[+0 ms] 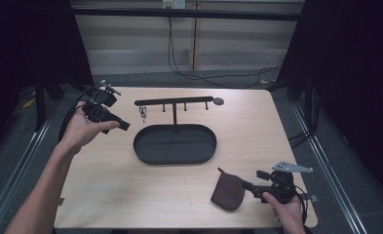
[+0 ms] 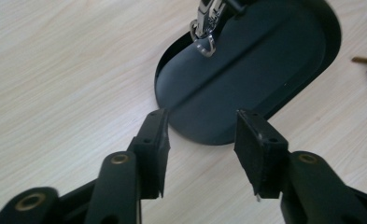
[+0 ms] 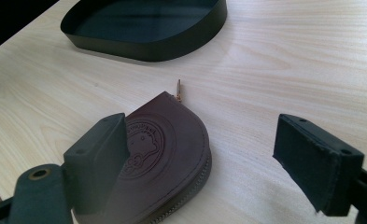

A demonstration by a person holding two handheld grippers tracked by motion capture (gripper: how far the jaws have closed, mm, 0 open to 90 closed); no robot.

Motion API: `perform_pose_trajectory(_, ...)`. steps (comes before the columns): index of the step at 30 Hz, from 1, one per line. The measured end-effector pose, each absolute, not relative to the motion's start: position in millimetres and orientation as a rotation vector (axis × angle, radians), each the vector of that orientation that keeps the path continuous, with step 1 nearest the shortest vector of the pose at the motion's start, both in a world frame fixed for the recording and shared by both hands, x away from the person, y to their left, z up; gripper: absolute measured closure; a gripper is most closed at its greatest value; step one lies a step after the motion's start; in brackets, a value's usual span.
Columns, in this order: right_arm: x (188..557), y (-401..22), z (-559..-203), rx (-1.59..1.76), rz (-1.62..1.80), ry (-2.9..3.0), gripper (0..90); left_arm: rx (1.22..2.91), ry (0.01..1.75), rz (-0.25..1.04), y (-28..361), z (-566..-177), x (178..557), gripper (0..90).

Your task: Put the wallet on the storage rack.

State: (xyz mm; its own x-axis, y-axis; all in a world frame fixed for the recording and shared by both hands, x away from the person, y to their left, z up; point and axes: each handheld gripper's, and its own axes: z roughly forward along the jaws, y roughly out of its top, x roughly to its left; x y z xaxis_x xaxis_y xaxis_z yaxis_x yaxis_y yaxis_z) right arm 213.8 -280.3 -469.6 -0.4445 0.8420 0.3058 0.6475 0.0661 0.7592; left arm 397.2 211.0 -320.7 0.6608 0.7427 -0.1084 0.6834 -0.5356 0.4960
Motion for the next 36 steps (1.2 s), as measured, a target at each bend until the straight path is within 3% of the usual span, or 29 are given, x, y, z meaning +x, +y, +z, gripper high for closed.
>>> perform_pose_trajectory(2, 213, -281, -469, 1.518, 1.324, 2.122, 17.6, 2.327, 1.124, 0.162, 213, -323, 391, 46.7)
perform_pose_trajectory(5, 213, -281, -469, 1.521, 1.328, 2.119, 17.6, 2.308, 1.119, 0.180, 215, -330, 382, 45.6)
perform_pose_trajectory(12, 214, -280, -470, 1.531, 1.341, 2.116, 17.6, 2.251, 1.148, 0.161, 224, -349, 374, 33.9)
perform_pose_trajectory(19, 215, -281, -471, 1.543, 1.335, 2.111, 18.5, 2.233, 1.084, 0.128, 228, -362, 358, 25.9)
perform_pose_trajectory(21, 216, -280, -470, 1.554, 1.340, 2.110, 18.5, 2.228, 1.053, 0.104, 231, -366, 354, 18.9)
perform_pose_trajectory(36, 213, -283, -466, 1.571, 1.387, 2.080, 20.4, 2.182, 1.006, 0.103, 242, -401, 307, 20.3)
